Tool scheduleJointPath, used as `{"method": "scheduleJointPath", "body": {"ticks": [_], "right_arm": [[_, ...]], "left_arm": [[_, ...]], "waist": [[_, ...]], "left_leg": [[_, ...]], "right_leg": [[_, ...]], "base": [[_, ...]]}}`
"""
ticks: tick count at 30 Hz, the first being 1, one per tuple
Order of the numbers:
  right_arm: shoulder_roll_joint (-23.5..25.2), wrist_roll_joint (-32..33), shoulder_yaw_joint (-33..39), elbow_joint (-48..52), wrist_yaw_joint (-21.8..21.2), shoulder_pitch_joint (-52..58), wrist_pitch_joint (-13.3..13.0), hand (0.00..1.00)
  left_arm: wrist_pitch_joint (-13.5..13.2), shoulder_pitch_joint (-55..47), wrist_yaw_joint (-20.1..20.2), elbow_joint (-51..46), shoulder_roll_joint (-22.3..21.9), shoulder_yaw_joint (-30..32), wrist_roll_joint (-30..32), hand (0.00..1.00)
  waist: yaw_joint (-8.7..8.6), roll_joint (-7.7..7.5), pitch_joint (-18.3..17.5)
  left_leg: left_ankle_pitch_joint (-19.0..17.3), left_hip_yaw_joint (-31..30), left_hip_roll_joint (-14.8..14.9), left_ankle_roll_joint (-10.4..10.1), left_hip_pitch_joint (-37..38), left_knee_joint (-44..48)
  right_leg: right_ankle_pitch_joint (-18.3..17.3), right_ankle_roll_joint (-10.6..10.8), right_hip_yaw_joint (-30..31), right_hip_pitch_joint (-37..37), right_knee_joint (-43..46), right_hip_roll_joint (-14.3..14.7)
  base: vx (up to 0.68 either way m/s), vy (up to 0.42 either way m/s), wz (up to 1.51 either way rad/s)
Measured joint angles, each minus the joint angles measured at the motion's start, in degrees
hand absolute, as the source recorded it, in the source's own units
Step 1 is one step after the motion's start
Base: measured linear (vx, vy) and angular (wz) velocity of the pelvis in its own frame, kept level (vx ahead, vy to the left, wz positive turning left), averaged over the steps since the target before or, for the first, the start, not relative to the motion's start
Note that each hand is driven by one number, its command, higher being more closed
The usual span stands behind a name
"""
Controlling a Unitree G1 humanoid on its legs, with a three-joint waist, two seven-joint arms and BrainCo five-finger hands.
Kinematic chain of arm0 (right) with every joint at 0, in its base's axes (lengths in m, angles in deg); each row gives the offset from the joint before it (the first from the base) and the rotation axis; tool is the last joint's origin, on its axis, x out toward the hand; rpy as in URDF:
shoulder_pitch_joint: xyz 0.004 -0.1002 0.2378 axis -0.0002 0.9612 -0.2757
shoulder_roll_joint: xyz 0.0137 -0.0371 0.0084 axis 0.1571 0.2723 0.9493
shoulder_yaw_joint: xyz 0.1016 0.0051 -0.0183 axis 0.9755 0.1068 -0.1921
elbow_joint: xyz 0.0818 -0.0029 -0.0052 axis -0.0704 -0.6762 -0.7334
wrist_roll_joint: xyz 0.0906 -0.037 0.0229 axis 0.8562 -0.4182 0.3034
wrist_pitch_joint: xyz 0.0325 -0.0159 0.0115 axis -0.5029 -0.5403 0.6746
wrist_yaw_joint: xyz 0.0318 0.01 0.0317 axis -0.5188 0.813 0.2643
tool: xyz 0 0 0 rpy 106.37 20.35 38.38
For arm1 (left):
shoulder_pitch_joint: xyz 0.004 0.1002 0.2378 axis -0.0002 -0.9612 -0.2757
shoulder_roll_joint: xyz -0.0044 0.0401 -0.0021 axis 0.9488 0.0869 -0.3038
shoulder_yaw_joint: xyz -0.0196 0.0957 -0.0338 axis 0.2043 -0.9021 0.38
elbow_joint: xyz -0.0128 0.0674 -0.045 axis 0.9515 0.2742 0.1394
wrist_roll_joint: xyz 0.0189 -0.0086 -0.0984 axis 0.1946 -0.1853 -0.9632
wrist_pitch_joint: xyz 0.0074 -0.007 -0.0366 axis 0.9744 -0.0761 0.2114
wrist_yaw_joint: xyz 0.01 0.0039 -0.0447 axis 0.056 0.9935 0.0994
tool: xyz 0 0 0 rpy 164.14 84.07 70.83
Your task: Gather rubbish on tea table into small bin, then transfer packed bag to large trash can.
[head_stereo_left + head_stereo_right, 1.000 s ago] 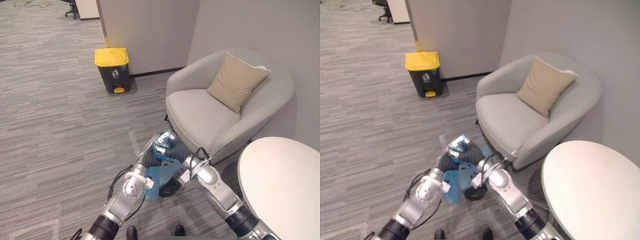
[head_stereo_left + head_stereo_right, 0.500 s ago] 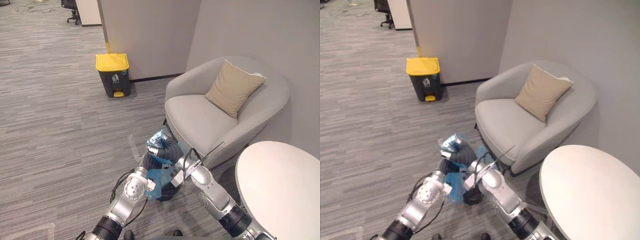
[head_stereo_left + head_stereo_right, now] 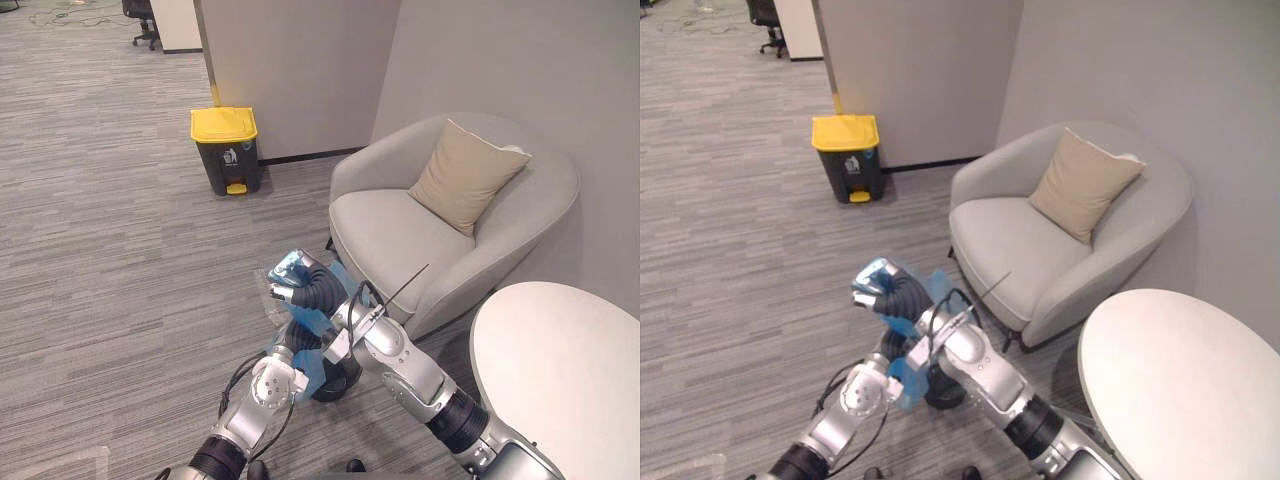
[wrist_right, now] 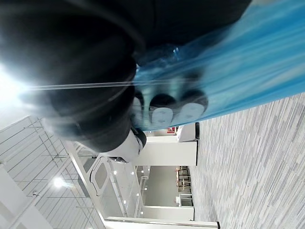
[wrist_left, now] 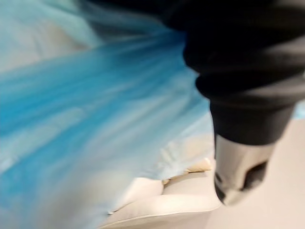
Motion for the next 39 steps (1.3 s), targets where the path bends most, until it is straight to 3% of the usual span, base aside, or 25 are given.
{"method": "scheduleJointPath", "body": {"ticks": [8, 15, 16, 24, 27, 29, 31, 39], "right_arm": [[0.1, 0.5, -0.9, 0.0, 0.2, 0.0, 0.0, 1.0], [1.9, 0.5, 0.5, 0.0, -0.9, 3.6, -0.2, 1.0], [2.1, 0.0, 0.6, 0.0, -0.9, 4.0, -0.3, 0.0], [2.0, -12.6, 4.8, 0.0, -0.7, 9.8, -2.1, 0.0], [1.3, -20.6, 6.5, 0.0, 0.6, 11.4, -3.2, 0.0], [-0.8, -29.2, 8.5, 0.0, 3.3, 12.6, -4.5, 0.0], [-2.2, -33.6, 10.8, 0.1, 5.1, 14.1, -5.3, 0.0], [-4.3, -44.4, 21.7, 4.7, 13.3, 20.4, -5.9, 0.0]], "left_arm": [[1.0, 0.1, -0.9, 2.4, -1.0, -0.1, 0.8, 1.0], [1.7, -0.5, -0.8, 2.2, -1.1, 0.3, -3.9, 1.0], [1.9, -0.6, -0.8, 2.2, -1.1, 0.4, -4.2, 1.0], [2.3, -2.9, -0.7, -0.8, -1.6, 2.7, -7.6, 1.0], [2.3, -3.1, -0.7, -2.9, -1.7, 3.6, -8.1, 1.0], [2.2, -4.0, -0.7, -4.9, -1.7, 4.8, -8.1, 1.0], [2.2, -4.8, -0.7, -5.8, -1.6, 5.2, -8.1, 1.0], [2.1, -7.7, -0.8, -6.1, -1.7, 7.1, -8.1, 1.0]], "waist": [[-0.02, 0.15, 0.0], [-0.24, 0.39, 0.0], [-0.25, 0.41, 0.0], [-0.31, 0.46, 0.1], [-0.32, 0.53, 0.1], [-0.32, 0.59, 0.2], [-0.23, 0.67, 0.2], [-0.33, 1.23, 0.6]], "left_leg": [[-0.1, 0.6, 0.1, -0.1, 0.1, 0.0], [-0.1, 0.7, 0.0, -0.1, 0.1, 0.0], [-0.1, 0.7, 0.0, -0.1, 0.1, 0.0], [-0.1, 0.4, -0.1, -0.1, 0.1, -0.1], [-0.1, 0.2, -0.1, -0.1, -0.1, -0.3], [-0.1, 0.1, -0.1, -0.1, -0.2, -0.3], [-0.1, 0.0, -0.1, 0.0, -0.2, -0.3], [-0.1, -0.1, -0.1, 0.0, -0.2, -0.3]], "right_leg": [[0.0, 0.0, 0.6, -0.8, 0.3, 0.1], [-0.1, 0.1, 0.7, -0.8, 0.4, -0.1], [-0.1, 0.1, 0.7, -0.8, 0.4, -0.1], [-0.3, 0.3, 0.5, -0.6, 0.8, -0.4], [-0.4, 0.4, 0.3, -0.6, 0.8, -0.4], [-0.6, 0.7, 0.2, -0.6, 0.8, -0.4], [-0.7, 0.8, 0.1, -0.6, 0.8, -0.4], [-0.9, 0.8, -0.1, -0.5, 0.8, -0.4]], "base": [[0.0, 0.0, -0.03], [0.0, 0.0, -0.01], [0.0, 0.0, 0.0], [0.0, 0.0, 0.0], [0.0, 0.0, 0.01], [0.0, 0.0, 0.02], [0.0, 0.0, 0.0], [0.0, 0.0, 0.0]]}}
